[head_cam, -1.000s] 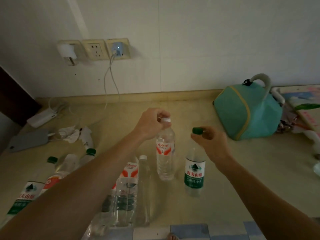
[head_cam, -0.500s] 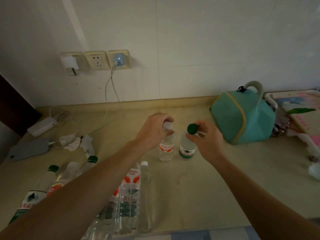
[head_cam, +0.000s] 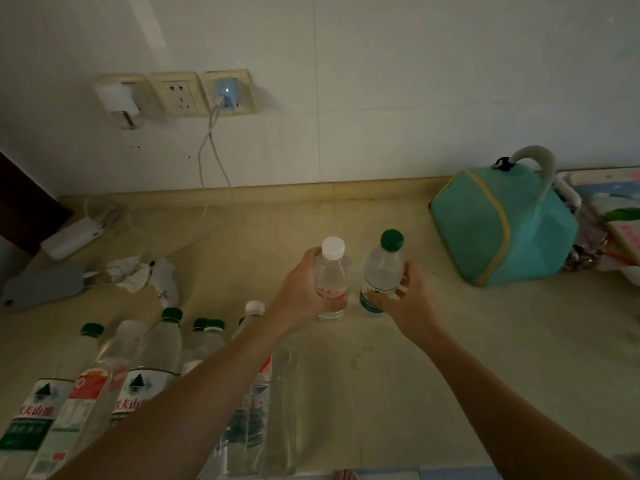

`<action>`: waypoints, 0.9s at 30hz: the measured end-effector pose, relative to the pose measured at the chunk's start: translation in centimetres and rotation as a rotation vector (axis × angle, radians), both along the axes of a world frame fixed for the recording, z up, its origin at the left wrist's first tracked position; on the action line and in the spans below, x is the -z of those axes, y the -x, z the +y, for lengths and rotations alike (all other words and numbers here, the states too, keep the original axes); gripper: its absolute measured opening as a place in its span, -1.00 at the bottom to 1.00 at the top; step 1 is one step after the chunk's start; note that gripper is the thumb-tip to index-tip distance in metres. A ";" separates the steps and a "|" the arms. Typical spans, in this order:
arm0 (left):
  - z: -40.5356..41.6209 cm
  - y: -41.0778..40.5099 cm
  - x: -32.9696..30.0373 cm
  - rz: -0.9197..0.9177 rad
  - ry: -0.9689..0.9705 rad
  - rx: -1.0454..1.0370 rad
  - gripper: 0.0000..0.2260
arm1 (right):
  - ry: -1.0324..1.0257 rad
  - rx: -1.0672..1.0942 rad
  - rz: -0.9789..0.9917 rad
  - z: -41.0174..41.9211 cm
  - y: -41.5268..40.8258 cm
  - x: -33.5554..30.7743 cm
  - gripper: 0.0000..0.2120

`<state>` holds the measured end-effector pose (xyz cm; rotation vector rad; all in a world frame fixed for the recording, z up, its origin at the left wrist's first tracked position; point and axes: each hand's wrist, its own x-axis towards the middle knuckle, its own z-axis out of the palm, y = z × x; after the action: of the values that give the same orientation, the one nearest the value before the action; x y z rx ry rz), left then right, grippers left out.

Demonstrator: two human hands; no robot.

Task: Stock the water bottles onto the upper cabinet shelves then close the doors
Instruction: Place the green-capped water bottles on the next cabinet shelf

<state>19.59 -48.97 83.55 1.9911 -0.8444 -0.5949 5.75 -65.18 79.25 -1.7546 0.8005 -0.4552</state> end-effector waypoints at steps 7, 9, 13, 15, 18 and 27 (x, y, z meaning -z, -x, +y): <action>-0.2 -0.2 1.6 0.014 0.043 -0.062 -0.26 | -0.040 0.015 0.005 0.0 -0.1 2.1 -0.34; -0.2 0.1 1.8 -0.004 0.068 -0.109 -0.30 | -0.050 0.037 -0.002 0.4 -0.1 1.8 -0.35; 0.1 0.5 0.2 0.001 0.178 -0.204 -0.33 | -0.066 0.123 -0.096 1.7 0.7 -0.2 -0.39; 0.6 0.1 -2.1 0.009 0.248 -0.195 -0.33 | -0.055 0.161 -0.153 2.3 1.0 -2.8 -0.40; 1.4 -0.7 -7.1 -0.005 0.367 -0.155 -0.33 | 0.000 0.192 -0.262 3.5 1.0 -8.3 -0.42; 5.7 -1.6 -26.4 -0.229 0.715 -0.020 -0.32 | 0.254 0.210 -0.545 9.6 0.6 -26.9 -0.44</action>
<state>21.15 -43.27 109.90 1.4154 -0.9995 -0.0227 5.20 -55.58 106.11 -1.6587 0.5488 -1.1608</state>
